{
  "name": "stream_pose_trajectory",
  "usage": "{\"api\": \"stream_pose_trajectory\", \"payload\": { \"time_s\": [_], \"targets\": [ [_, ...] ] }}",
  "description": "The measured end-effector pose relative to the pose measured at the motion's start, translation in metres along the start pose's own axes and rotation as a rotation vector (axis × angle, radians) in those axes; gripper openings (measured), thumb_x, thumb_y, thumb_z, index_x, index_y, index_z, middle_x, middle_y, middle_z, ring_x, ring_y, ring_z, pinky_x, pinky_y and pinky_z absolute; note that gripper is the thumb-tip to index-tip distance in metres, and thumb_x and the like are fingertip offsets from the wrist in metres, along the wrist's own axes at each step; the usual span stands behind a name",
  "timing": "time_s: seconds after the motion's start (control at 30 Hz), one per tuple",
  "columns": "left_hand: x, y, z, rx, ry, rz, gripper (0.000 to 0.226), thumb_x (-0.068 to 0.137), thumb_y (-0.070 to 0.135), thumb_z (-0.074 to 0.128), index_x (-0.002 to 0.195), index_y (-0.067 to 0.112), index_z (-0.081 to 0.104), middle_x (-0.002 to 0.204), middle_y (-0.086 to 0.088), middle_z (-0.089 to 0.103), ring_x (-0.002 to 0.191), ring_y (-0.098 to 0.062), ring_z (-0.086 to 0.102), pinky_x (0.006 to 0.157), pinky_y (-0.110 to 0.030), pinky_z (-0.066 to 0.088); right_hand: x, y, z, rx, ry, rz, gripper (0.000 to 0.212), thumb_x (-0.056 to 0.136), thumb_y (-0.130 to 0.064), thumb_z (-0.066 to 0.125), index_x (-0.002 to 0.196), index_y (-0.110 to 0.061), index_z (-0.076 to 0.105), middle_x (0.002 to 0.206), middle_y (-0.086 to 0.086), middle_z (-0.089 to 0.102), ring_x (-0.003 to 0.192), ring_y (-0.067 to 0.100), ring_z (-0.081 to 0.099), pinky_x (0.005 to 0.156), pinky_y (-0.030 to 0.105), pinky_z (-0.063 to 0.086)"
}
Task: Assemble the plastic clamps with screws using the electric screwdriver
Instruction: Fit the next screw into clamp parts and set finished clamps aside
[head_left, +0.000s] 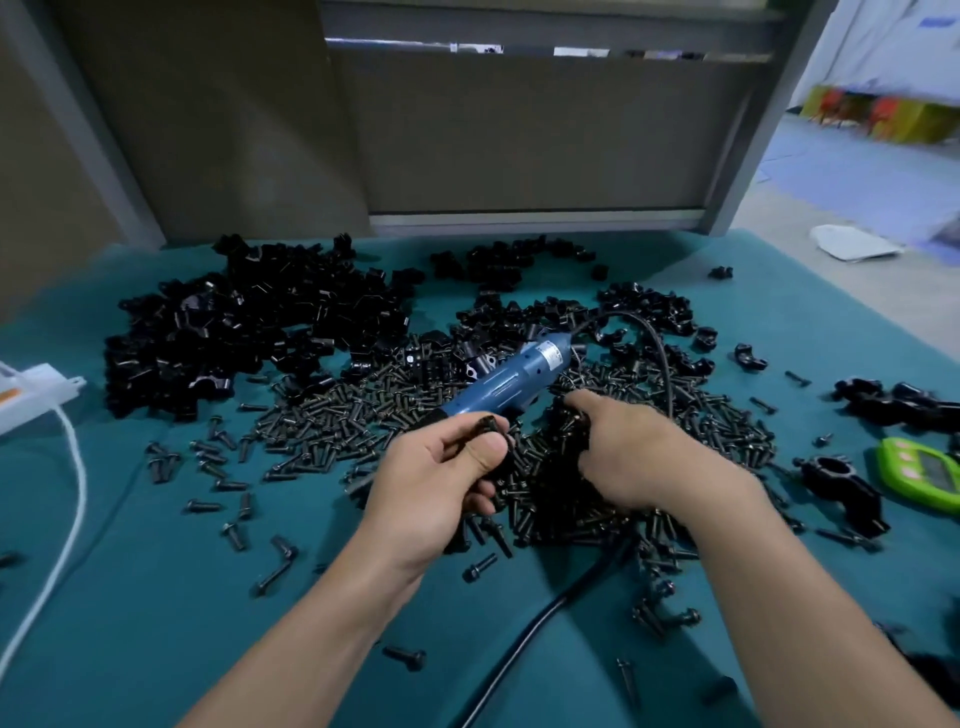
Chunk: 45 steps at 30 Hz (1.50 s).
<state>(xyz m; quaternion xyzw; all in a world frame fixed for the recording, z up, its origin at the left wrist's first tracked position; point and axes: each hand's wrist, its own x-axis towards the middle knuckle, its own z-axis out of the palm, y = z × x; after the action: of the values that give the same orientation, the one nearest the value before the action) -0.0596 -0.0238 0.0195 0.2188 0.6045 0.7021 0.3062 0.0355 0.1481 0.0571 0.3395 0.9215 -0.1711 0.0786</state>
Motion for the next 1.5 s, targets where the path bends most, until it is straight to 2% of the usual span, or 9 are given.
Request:
{"api": "stream_pose_trajectory", "payload": {
  "time_s": [0.1, 0.23, 0.53, 0.67, 0.8, 0.93, 1.23, 1.33, 1.5],
  "targets": [
    [0.002, -0.001, -0.008, 0.043, 0.006, 0.012, 0.028, 0.099, 0.012, 0.067, 0.091, 0.033, 0.084, 0.096, -0.001, 0.081, 0.059, -0.010, 0.062, 0.054, -0.020, 0.053, 0.007, 0.007, -0.011, 0.001, 0.014, 0.000, 0.058, 0.096, 0.000, 0.053, 0.146, -0.030, 0.050, 0.083, -0.004, 0.057, 0.065, 0.012, 0.054, 0.047, 0.022, 0.038],
    [0.012, -0.004, -0.017, 0.097, 0.031, 0.036, 0.024, 0.097, 0.014, 0.069, 0.097, 0.033, 0.083, 0.096, -0.004, 0.080, 0.062, -0.011, 0.064, 0.058, -0.021, 0.056, 0.013, 0.021, -0.009, 0.092, 0.108, 0.006, 0.043, 0.093, 0.002, 0.062, 0.119, -0.032, 0.067, 0.107, 0.003, 0.070, 0.076, 0.017, 0.068, 0.059, 0.031, 0.060],
    [0.042, -0.003, -0.034, 0.408, 0.227, 0.208, 0.035, 0.098, 0.024, 0.070, 0.096, 0.058, 0.073, 0.080, 0.015, 0.076, 0.065, -0.008, 0.073, 0.069, -0.032, 0.061, 0.019, 0.024, 0.003, 0.280, 0.308, -0.036, 0.042, 0.091, 0.004, 0.062, 0.090, -0.035, 0.076, 0.076, -0.013, 0.065, 0.054, 0.002, 0.057, 0.037, 0.007, 0.036],
    [0.045, -0.001, -0.044, 0.153, 0.306, 0.235, 0.024, 0.100, 0.019, 0.068, 0.100, 0.040, 0.080, 0.084, 0.009, 0.076, 0.064, -0.008, 0.064, 0.062, -0.022, 0.057, 0.028, -0.022, 0.010, 0.262, 0.472, -0.319, 0.050, 0.079, 0.001, 0.074, 0.114, -0.035, 0.073, 0.099, -0.015, 0.065, 0.092, 0.010, 0.061, 0.082, 0.020, 0.051],
    [0.042, 0.002, -0.051, 0.067, 0.381, 0.231, 0.017, 0.099, 0.024, 0.069, 0.096, 0.035, 0.082, 0.086, 0.008, 0.074, 0.063, -0.008, 0.063, 0.060, -0.018, 0.055, 0.060, -0.061, 0.014, -0.114, 0.256, -0.527, 0.069, 0.079, -0.009, 0.071, 0.142, -0.030, 0.055, 0.130, 0.000, 0.065, 0.129, 0.023, 0.050, 0.124, 0.041, 0.019],
    [0.041, 0.005, -0.064, -0.023, 0.453, 0.181, 0.012, 0.098, 0.025, 0.070, 0.101, 0.027, 0.082, 0.089, 0.006, 0.073, 0.063, -0.008, 0.061, 0.060, -0.018, 0.054, 0.071, -0.061, 0.009, -0.188, 0.354, -0.513, 0.043, 0.080, -0.008, 0.069, 0.111, -0.038, 0.065, 0.092, -0.007, 0.067, 0.095, 0.025, 0.063, 0.097, 0.040, 0.038],
    [0.046, 0.009, -0.076, -0.074, 0.534, 0.110, 0.017, 0.100, 0.024, 0.068, 0.113, 0.019, 0.079, 0.097, 0.005, 0.075, 0.061, -0.006, 0.060, 0.060, -0.018, 0.055, 0.051, -0.061, 0.005, 0.093, 0.542, -0.310, 0.047, 0.081, 0.005, 0.066, 0.114, -0.026, 0.074, 0.101, 0.003, 0.071, 0.098, 0.027, 0.060, 0.096, 0.042, 0.048],
    [0.046, 0.010, -0.078, -0.083, 0.554, 0.115, 0.017, 0.101, 0.023, 0.068, 0.113, 0.017, 0.078, 0.096, 0.005, 0.075, 0.060, -0.007, 0.059, 0.060, -0.019, 0.056, 0.026, -0.086, 0.023, 0.173, 0.306, -0.339, 0.028, 0.089, -0.006, 0.070, 0.097, -0.032, 0.078, 0.086, -0.003, 0.073, 0.070, 0.015, 0.067, 0.071, 0.038, 0.064],
    [0.043, 0.012, -0.081, -0.097, 0.531, 0.133, 0.017, 0.101, 0.021, 0.067, 0.113, 0.014, 0.078, 0.084, 0.010, 0.075, 0.059, -0.006, 0.060, 0.057, -0.018, 0.054, 0.016, -0.095, 0.045, 0.083, 0.129, -0.369, 0.027, 0.089, -0.003, 0.063, 0.094, -0.026, 0.076, 0.085, 0.001, 0.074, 0.072, 0.022, 0.067, 0.071, 0.040, 0.063]
  ]
}}
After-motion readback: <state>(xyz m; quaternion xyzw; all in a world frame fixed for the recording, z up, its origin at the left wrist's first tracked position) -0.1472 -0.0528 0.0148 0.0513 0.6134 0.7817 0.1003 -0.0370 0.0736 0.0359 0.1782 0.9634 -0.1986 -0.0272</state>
